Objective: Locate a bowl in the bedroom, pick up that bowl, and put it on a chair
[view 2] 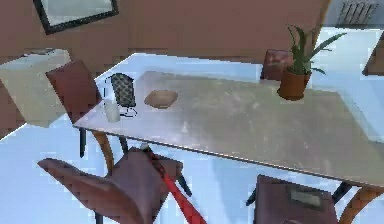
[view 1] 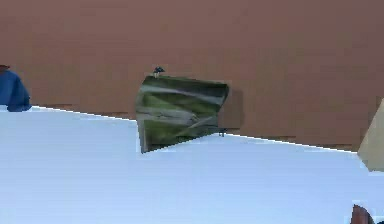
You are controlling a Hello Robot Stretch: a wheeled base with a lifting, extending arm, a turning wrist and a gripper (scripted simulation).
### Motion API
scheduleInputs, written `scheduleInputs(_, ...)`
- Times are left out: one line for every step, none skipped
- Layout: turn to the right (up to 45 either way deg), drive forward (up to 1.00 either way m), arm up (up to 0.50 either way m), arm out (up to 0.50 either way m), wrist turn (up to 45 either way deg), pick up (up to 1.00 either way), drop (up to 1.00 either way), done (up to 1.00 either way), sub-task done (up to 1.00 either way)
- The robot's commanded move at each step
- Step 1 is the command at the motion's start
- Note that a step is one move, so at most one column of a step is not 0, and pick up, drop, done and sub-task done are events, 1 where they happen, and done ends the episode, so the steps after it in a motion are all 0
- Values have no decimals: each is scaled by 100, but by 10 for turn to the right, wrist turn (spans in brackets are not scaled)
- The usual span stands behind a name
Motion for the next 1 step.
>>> scheduleInputs(270, 0, 0, 0, 0, 0, 0, 0, 0)
